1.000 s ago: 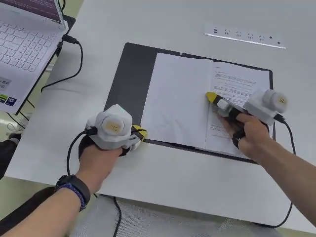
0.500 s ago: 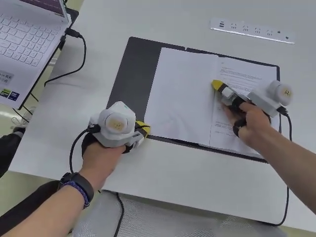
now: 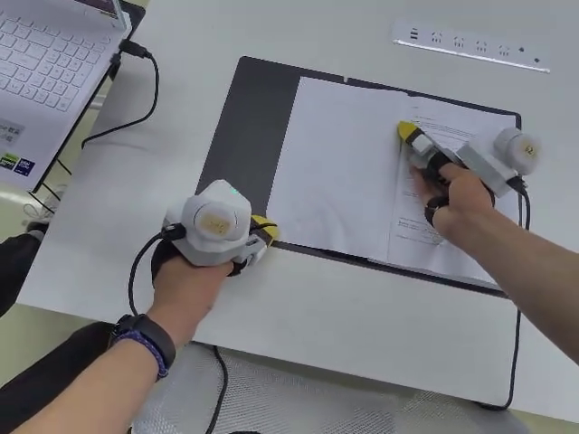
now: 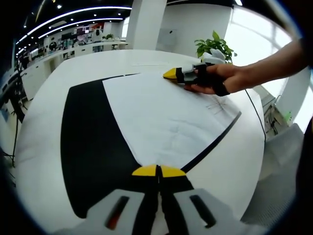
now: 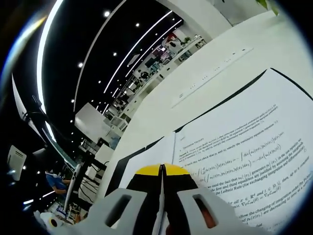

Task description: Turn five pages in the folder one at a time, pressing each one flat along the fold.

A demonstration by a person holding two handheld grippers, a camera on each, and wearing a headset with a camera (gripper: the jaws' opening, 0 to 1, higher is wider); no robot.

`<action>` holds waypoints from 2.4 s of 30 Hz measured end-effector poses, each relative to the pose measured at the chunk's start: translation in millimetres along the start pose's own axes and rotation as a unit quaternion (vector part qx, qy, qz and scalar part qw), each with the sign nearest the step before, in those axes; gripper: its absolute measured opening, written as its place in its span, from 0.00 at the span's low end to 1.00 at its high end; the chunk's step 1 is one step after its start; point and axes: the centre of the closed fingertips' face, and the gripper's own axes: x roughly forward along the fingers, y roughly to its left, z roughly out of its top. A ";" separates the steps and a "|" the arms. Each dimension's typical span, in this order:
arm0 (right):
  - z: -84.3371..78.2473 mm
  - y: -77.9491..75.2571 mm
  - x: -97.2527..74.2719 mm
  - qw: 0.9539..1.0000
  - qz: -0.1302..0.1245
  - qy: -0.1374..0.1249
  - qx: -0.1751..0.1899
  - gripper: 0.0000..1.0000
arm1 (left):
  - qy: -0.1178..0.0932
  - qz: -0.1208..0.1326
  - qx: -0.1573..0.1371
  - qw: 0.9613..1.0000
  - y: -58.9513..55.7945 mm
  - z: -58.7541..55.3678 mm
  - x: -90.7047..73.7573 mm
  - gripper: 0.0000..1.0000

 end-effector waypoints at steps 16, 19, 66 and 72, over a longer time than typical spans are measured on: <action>18.5 2.4 26.0 1.000 -0.009 -0.009 0.002 0.00 | -0.006 -0.001 -0.006 1.000 -0.1 0.1 1.0 0.00; 25.9 -4.5 34.6 1.000 -0.012 -0.021 0.012 0.00 | -0.006 0.000 -0.013 1.000 0.1 0.0 0.8 0.00; -20.1 5.7 -17.1 0.999 0.031 0.009 -0.019 0.00 | -0.025 0.002 -0.028 0.999 2.2 1.3 0.7 0.00; -27.7 9.0 -27.3 0.999 0.029 0.009 -0.018 0.00 | -0.024 0.002 -0.021 0.999 1.5 1.4 1.6 0.00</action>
